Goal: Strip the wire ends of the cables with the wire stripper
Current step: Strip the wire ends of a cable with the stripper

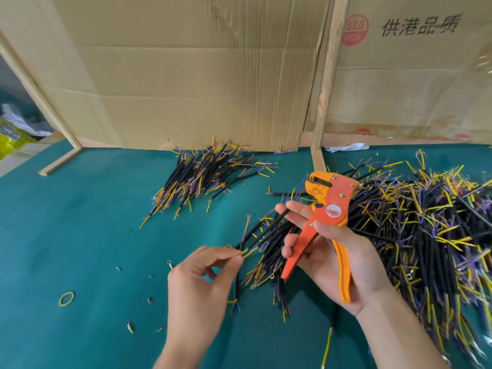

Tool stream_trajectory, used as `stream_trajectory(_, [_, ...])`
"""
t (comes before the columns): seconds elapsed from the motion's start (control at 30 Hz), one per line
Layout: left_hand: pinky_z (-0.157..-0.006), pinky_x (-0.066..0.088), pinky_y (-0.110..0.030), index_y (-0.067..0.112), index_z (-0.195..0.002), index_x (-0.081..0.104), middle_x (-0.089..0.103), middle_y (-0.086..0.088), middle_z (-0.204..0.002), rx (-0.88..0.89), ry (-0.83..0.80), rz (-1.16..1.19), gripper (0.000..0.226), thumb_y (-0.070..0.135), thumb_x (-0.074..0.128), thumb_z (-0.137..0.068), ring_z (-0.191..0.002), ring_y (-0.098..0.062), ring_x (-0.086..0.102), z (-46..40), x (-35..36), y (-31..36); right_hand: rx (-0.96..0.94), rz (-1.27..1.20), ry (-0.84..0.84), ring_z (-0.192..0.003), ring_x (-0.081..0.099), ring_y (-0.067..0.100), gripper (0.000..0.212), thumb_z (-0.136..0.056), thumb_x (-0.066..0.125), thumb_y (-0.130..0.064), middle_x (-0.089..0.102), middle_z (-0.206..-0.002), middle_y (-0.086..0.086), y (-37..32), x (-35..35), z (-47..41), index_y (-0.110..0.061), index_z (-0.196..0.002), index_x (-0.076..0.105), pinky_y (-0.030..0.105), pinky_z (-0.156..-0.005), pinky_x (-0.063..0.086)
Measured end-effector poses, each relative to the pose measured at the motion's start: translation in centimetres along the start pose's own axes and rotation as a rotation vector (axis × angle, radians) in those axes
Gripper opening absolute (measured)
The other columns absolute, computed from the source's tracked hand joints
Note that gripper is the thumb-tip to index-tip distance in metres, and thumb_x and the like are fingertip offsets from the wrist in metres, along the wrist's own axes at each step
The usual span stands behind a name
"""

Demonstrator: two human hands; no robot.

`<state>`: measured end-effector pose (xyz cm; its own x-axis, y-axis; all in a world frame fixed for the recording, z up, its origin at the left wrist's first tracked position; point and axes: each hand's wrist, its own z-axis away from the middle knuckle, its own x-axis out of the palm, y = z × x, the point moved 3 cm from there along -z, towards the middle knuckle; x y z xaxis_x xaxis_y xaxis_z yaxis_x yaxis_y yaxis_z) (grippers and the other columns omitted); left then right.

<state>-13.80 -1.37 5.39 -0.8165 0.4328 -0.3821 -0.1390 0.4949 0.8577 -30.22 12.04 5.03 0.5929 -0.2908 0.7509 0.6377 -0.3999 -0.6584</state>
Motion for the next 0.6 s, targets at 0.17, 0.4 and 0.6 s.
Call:
stream_trajectory(0.17, [-0.074,0.034,-0.002,0.034,-0.074,0.076,0.069,0.027,-0.078,-0.029,-0.163,-0.305,0.023,0.012,0.075,-0.081,-0.086,0.006,0.059,-0.4,-0.1,0.3,-0.012,0.030,-0.006,-0.081,0.064,0.030,0.059,-0.081,0.071,-0.014,0.057,-0.145,0.020,-0.2,-0.1,0.1,0.001,-0.136,0.059,0.041,-0.079,0.056])
stream_trajectory(0.4, [-0.075,0.052,-0.018,0.032,-0.103,0.070,0.072,0.019,-0.086,-0.077,-0.197,-0.032,0.015,0.026,0.066,-0.091,-0.071,0.001,0.066,-4.6,4.5,4.1,0.025,0.169,-0.014,-0.080,0.066,0.033,0.076,-0.069,0.088,-0.026,0.065,-0.124,0.025,0.5,0.8,0.0,-0.004,-0.137,0.062,0.044,-0.080,0.056])
stream_trajectory(0.6, [-0.060,0.059,-0.039,0.033,-0.090,0.074,0.076,0.002,-0.088,-0.161,-0.196,0.273,0.029,0.005,0.066,-0.089,-0.056,-0.025,0.067,-5.8,7.1,3.5,0.041,0.181,-0.017,-0.082,0.067,0.032,0.064,-0.078,0.076,-0.019,0.060,-0.113,0.030,0.4,0.9,-0.2,-0.007,-0.138,0.061,0.044,-0.081,0.056])
